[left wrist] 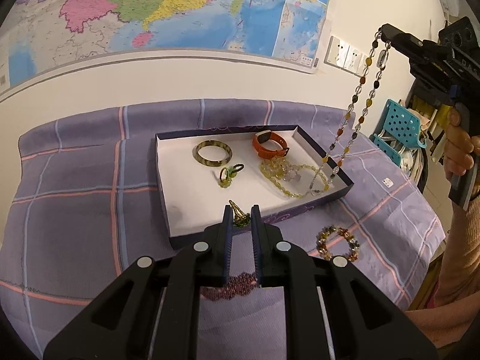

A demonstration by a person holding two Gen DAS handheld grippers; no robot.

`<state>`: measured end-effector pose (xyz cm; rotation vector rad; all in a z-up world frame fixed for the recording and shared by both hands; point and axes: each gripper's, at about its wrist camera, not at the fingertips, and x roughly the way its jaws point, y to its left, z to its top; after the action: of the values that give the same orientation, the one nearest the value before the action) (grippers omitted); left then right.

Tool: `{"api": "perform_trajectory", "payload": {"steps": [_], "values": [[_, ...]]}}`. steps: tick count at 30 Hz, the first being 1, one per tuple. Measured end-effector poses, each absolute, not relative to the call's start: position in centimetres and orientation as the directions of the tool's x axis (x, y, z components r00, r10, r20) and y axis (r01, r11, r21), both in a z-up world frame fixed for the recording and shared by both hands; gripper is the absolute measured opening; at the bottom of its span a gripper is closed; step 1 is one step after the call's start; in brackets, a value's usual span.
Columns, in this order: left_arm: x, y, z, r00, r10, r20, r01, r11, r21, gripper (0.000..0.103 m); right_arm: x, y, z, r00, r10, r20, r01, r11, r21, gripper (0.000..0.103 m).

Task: Organize jewelry
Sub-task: 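Carry the gold charm and bead strand over the box tray with both tools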

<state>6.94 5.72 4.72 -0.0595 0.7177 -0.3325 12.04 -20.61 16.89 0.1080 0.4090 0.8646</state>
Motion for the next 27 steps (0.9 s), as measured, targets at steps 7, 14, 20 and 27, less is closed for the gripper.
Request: {"api": "perform_trajectory", "payload": {"steps": [7,14,20,27], "values": [[8.6,5.4,4.7,0.700,-0.312,-0.642,0.278,0.948,-0.157,0.013,13.8,-20.1,15.7,0.571,0.748,-0.339,-0.702,0.659,0.270,0.003],[10.5,4.7,3.8,0.682,-0.302,-0.666,0.275,0.950,-0.150,0.013,15.4,-19.8,14.7,0.561,0.744,-0.362,-0.692,0.662,0.288,0.003],[12.0,4.4,3.0,0.666,-0.296,-0.685,0.268,0.952,-0.150,0.013,16.5,-19.3,13.8,0.550,0.741,-0.386,-0.687,0.664,0.296,0.003],[13.2,4.3,1.9,0.647,-0.284,-0.708,0.258,0.955,-0.147,0.013,17.8,-19.3,12.9,0.547,0.730,-0.410,-0.675,0.674,0.301,0.003]]}}
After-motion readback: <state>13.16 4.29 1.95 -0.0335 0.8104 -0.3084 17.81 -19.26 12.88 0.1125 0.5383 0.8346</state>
